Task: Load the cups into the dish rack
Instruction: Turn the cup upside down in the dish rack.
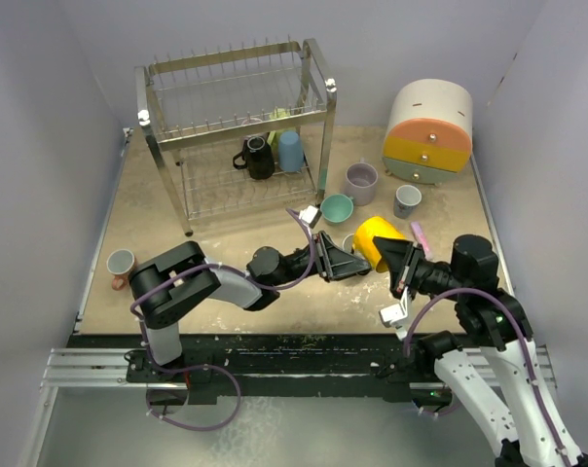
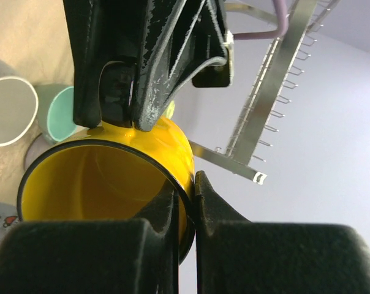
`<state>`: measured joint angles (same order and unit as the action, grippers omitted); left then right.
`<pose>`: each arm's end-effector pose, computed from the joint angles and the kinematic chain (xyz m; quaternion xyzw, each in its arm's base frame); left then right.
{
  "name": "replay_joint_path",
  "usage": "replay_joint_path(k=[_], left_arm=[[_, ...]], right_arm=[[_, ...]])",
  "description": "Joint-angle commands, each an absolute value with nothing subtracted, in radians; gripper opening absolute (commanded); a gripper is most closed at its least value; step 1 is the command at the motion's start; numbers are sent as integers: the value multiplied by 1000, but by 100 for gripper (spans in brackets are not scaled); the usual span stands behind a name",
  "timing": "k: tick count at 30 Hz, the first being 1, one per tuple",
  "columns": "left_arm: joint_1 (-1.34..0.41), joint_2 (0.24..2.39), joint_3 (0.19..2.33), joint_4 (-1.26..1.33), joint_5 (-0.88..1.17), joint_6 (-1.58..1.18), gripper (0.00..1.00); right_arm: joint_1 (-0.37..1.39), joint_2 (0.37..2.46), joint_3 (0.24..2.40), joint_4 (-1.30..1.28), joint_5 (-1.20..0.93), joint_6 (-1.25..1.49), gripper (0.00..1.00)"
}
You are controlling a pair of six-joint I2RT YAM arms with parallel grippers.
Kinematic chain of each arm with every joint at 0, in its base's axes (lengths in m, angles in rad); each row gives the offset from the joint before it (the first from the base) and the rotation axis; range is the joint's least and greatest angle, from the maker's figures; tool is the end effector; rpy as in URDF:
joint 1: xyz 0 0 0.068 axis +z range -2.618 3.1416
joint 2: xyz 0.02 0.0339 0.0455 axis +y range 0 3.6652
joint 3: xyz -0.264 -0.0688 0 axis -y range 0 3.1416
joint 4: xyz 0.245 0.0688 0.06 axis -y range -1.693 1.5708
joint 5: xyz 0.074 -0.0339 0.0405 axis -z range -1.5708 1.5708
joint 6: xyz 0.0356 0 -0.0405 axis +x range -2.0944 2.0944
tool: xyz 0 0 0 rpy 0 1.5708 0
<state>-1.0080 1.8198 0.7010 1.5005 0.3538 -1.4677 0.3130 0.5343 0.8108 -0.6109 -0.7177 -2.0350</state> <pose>0.1740 -0.2990 0.2152 0.0163 0.5701 -0.8029 0.1734 0.0949 0.0553 0.3395 -0.7824 0.1072 -0.2251 0.5707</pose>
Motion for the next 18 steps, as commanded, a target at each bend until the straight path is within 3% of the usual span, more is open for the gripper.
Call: replay_joint_path(k=[1,5,11,15,18], left_arm=[[-1017,1820,746,1647,372,-1446,21],[-1017,1814,746,1647,382,-1447,0],[-1017,1791,725,1648,380,-1427,0],[-1015,1761,695,1649,358,-1402,0],[-1011,1739,671,1649,338,-1387,0]], right_arm=[[317,507,828,-558,-805,-2439,0],[317,505,827,-563,-802,-2439,0],[318,500,828,-580,-796,-2438,0],[318,495,827,-585,-784,-2426,13],[318,487,824,-586,-777,-2414,30]])
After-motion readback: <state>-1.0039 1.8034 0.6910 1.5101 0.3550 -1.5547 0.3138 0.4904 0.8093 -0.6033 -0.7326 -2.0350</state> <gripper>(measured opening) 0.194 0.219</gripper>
